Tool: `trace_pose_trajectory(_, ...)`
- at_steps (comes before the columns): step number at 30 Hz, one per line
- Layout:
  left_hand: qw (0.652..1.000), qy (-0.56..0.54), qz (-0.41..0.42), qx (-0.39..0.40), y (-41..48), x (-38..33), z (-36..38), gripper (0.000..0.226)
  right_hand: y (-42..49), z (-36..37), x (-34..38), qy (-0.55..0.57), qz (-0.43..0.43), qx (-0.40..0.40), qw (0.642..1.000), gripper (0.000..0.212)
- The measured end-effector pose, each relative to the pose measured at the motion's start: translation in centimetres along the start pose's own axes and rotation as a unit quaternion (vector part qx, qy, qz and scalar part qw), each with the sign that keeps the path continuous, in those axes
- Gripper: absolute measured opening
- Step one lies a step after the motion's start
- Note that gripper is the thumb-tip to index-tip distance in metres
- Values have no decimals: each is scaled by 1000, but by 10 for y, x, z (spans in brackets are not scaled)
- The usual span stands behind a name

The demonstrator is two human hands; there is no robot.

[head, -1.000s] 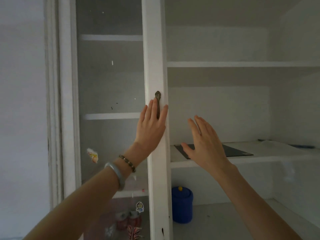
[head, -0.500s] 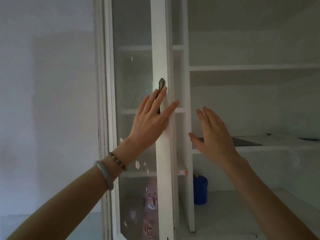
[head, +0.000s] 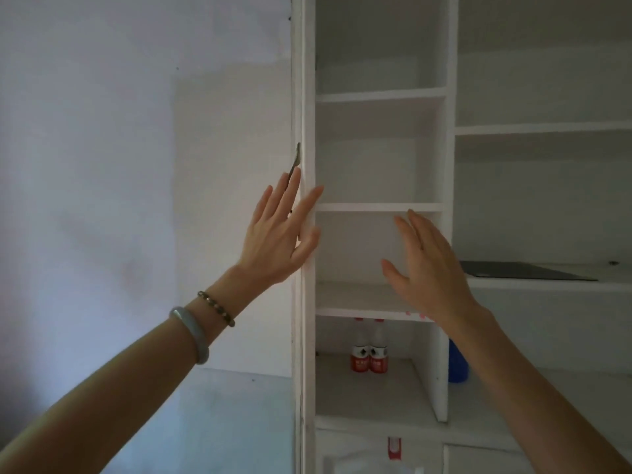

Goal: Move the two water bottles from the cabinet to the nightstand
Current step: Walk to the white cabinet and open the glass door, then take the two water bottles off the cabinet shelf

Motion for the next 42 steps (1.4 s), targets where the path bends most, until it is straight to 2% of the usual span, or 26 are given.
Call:
trace_pose_trajectory(5, 996, 77, -28, 40, -14, 29, -1, 77, 4, 8, 33, 8, -21, 5, 1000, 65)
trace_pose_trajectory(15, 991, 124, -32, 48, -26, 43, -6, 71, 20, 23, 62, 38, -52, 13, 998, 69)
trace_pose_trajectory(20, 985, 163, -36, 40, -29, 32, -4, 72, 18, 29, 54, 47, -44, 15, 998, 71)
trace_pose_trajectory(24, 988, 155, -11, 27, -38, -16, 11, 83, 13, 39, 33, 31, -36, 13, 999, 70)
trace_pose_trajectory(26, 993, 121, -12, 8, -42, -49, 28, 79, 7, 46, 17, 30, -23, 21, 999, 70)
trace_pose_trajectory(29, 992, 67, -104, 4, -49, -83, 65, 73, -13, 62, -13, 35, 4, 29, 999, 69)
trace_pose_trajectory(31, 986, 33, -161, 31, -54, -98, 98, 73, -32, 77, -37, 50, 26, 37, 998, 66)
trace_pose_trajectory(34, 976, 3, -203, 72, -62, -116, 151, 72, -59, 104, -71, 48, 47, 58, 996, 63)
trace_pose_trajectory(42, 945, -25, -235, 227, -119, -142, 282, 83, -120, 190, -134, 70, 67, 143, 985, 60)
Point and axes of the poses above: each hand's wrist, its own y-axis towards the middle knuckle, its own z-axis out of the palm, x = y × z, the point moved 3 cm from there along y, towards the middle knuckle, and after that the axes turned 9 degrees about x, right-handed, at the moved point
